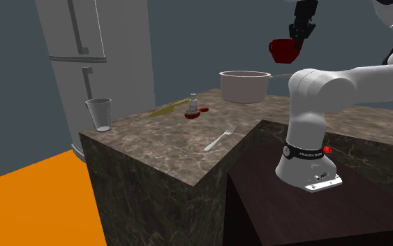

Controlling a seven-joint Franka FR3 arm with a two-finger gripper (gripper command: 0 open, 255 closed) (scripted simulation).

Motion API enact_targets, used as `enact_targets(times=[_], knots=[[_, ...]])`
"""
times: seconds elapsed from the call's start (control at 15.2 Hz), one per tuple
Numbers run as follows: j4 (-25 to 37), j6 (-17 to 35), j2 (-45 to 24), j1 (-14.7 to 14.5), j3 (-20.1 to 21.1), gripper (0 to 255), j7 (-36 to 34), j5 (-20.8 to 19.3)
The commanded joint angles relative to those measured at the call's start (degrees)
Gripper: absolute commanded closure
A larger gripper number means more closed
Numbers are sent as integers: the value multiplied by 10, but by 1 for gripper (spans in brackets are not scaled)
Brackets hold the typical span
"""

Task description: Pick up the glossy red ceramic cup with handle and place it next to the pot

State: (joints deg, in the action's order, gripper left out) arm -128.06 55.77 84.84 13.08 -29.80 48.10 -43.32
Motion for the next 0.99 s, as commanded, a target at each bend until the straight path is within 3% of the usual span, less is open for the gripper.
enact_targets(times=[0.0, 0.2, 0.92], knots=[[28, -15, 5, -1, -17, 255, 37, -35], [64, -29, 9, -4, -37, 255, 84, -78], [-30, -7, 85, 21, -73, 255, 79, -115]])
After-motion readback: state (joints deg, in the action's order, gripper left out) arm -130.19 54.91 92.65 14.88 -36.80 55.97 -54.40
